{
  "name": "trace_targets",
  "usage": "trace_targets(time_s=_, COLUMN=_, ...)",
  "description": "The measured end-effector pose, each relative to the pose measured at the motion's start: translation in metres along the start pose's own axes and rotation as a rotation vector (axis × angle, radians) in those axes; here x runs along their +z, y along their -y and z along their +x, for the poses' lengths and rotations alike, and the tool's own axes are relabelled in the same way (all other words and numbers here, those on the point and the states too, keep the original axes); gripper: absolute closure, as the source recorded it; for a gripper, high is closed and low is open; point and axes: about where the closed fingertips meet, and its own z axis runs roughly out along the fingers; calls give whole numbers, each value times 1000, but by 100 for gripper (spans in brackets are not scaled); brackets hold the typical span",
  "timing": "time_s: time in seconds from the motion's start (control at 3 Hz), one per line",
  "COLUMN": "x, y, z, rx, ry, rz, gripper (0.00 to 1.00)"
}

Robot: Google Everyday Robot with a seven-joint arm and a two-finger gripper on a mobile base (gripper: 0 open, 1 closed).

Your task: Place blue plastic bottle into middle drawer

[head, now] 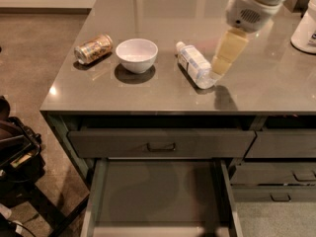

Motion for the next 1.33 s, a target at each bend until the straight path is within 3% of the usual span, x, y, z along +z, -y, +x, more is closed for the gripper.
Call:
trace_targets(time_s=0.33, x=0, y=-3, z=-3, rx=-7, ry=17, rz=-8, gripper=0)
trace_targets(time_s=1.0, x=23, y=39, z=-16, rx=125, ry=64, rz=52, gripper=0)
trace_targets(time_s=1.33, x=44, y=55, z=-33, rx=172, ry=113, rz=36, gripper=0)
